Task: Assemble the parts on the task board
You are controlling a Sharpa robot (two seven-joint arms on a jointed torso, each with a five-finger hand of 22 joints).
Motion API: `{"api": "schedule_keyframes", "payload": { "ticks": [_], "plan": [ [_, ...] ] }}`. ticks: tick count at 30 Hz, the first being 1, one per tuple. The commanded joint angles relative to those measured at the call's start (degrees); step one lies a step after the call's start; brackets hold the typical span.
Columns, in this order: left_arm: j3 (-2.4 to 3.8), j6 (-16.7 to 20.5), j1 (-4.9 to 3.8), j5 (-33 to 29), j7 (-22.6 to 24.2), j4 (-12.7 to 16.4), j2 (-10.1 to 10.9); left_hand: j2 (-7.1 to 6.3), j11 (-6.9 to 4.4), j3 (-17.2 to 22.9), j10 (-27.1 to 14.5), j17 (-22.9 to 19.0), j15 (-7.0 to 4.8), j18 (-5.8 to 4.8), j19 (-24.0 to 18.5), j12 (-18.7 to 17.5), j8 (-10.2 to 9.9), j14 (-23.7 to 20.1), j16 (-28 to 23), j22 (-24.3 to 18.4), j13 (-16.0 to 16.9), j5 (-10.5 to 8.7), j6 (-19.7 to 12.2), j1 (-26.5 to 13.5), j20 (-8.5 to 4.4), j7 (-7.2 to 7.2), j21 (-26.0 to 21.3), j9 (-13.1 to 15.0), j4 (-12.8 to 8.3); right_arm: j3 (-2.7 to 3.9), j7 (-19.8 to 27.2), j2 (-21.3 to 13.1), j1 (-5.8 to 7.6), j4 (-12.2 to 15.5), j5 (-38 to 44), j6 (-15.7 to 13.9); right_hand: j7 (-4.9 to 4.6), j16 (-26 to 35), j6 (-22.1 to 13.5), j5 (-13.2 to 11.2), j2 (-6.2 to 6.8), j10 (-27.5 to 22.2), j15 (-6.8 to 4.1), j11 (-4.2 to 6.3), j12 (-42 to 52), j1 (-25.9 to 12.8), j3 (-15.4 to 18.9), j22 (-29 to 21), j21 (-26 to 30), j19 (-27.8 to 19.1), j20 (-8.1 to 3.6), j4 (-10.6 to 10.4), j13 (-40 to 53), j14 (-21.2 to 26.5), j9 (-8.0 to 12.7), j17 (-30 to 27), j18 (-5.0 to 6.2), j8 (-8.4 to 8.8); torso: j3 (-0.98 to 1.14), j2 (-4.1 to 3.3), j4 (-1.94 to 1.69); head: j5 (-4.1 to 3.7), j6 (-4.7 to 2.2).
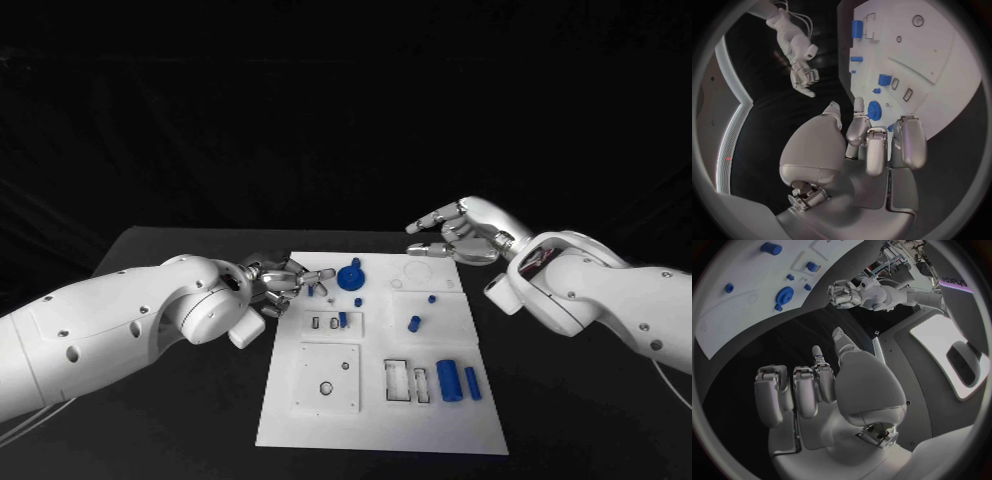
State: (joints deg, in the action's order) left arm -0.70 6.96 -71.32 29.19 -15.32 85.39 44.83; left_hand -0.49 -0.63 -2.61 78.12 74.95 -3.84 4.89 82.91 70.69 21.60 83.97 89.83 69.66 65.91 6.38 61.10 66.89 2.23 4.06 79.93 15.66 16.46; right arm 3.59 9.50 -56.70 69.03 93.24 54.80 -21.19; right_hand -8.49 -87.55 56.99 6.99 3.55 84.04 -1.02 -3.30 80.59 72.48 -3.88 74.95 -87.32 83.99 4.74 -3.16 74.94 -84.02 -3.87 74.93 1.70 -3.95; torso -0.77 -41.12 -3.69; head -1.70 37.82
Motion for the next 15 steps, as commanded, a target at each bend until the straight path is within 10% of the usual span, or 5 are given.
{"api": "schedule_keyframes", "payload": {
  "ticks": [1, 5, 15],
  "plan": [
    [0.02, -8.56, -0.94, 15.84, -13.27, -1.11, -1.58, 0.21, -0.16, -1.64, 0.93, 15.05, -0.44, -1.34, 0.73, 2.22, 2.88, 6.03, 0.17, 1.72, 2.51, -0.26, -0.43, -1.34, -0.2, -0.71, 0.99, 2.62, 0.02, -0.05, 1.71, -0.85, 0.41, -0.89, -8.03, 0.88, -0.02, 0.23, -0.33, 0.45, -0.2, 0.64, 0.21, -0.28, -0.31, 0.42, 0.27, 8.56, 0.31, 3.42, 0.31, -0.02, 9.76, -4.84, -0.05, 10.37, -0.3, 0.03, 0.34, 0.26, 0.25, 0.33, 0.11],
    [0.01, -11.64, -2.06, 20.82, -17.98, -2.63, -4.02, 0.65, -0.65, -4.45, 1.13, 15.05, -0.75, -1.64, 1.21, 3.43, 7.46, 6.03, 0.17, 3.52, 3.99, -2.81, -2.92, -2.18, -0.54, -1.04, 1.93, 7.64, 0.14, -0.05, 1.58, -1.6, 0.84, -1.61, -8.97, 0.55, -0.02, 0.32, -0.34, 0.55, -0.25, 0.57, 0.21, -0.28, -0.42, 0.45, 0.31, 8.43, 0.37, 3.37, 0.31, -0.02, 9.69, -4.8, -0.05, 10.22, -0.27, 0.04, 0.6, 0.27, 0.33, 0.75, 0.4],
    [-0.02, -14.87, -3.48, 24.7, -25.18, -5.95, -9.31, 0.55, -0.65, -6.53, 0.62, 15.05, -0.92, -2.18, 2.3, 2.98, 10.43, 6.03, 0.17, 6.43, 3.57, -3.35, -5.22, -2.6, -0.71, -1.27, 3.28, 11.49, 0.25, -0.06, 0.96, -1.95, 1.22, -2.58, -9.33, 0.33, -0.02, 0.56, -0.35, 0.82, -0.35, 0.42, 0.19, -0.28, -0.69, 0.39, 0.54, 8.09, 0.54, 3.24, 0.3, -0.13, 9.52, -4.71, -0.06, 9.84, -0.2, 0.04, 0.56, 0.24, 0.34, 0.93, 0.78]
  ]
}}
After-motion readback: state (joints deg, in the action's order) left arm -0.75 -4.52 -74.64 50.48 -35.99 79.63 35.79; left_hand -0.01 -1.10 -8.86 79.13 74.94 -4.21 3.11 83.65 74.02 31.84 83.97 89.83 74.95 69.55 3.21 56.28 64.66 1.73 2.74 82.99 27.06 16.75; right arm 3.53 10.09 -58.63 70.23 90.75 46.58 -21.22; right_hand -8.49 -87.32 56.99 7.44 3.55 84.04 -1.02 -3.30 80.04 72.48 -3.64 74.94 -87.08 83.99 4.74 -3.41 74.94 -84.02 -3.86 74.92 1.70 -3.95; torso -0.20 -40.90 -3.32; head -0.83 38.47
